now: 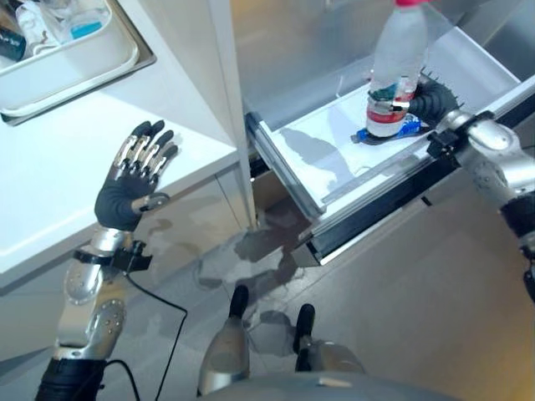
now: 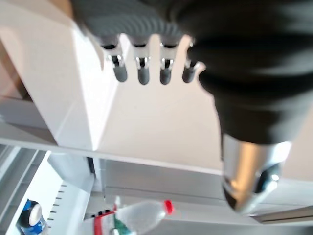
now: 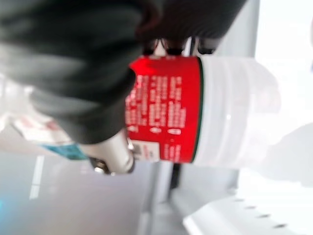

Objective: Take the drinks into the refrigerator

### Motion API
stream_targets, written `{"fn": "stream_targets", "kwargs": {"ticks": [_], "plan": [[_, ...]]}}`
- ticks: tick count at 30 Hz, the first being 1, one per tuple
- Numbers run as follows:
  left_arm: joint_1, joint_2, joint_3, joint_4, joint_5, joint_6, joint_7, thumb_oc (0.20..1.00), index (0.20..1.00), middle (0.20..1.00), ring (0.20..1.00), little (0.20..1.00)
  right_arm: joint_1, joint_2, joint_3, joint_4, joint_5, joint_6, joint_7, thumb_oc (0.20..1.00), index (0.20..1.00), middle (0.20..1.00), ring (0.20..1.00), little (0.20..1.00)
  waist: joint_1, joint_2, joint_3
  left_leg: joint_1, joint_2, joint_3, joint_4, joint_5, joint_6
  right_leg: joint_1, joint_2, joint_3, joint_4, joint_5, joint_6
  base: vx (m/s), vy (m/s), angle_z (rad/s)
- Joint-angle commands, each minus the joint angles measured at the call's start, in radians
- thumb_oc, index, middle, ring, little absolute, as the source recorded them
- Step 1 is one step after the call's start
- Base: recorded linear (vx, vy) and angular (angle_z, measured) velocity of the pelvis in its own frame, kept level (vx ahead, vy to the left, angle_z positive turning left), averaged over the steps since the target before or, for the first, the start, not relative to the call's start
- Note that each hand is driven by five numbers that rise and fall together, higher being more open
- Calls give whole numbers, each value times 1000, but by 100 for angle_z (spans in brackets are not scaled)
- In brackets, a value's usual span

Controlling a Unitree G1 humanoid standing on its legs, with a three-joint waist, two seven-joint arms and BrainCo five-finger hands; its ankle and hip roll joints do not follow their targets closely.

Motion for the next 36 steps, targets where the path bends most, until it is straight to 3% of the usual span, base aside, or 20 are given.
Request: {"fn": "stream_targets", "kwargs": {"ticks": [1,16,25,36], "plan": [[40,73,-9,26,0,0,16,1000,1000,1000,1000,1000,-202,-72,42,-1,-27,-66,-1,200,200,200,200,200,4,-36,-10,17,-44,14,63,-106,78,-50,-27,21,129,-79,25,-51,-13,9],[-25,91,-21,32,45,-22,46,1000,1000,1000,1000,1000,9,-29,-12,10,-193,-32,34,200,200,200,200,200,15,-7,80,-58,-48,-8,81,-76,73,-133,-40,-2,184,-84,26,-46,-6,7],[-30,79,-14,7,68,-30,54,1000,1000,1000,1000,1000,68,-40,-8,-38,-223,-11,79,200,200,200,200,200,11,-19,112,-65,-46,-9,81,-71,72,-138,-39,-4,182,-83,25,-33,-4,1],[-41,86,-11,9,81,-22,52,1000,1000,1000,1000,1000,275,-22,-125,-148,-205,6,108,200,200,200,200,200,6,-33,127,-66,-48,-21,67,-64,69,-126,-44,-25,159,-71,28,-23,-3,6]]}}
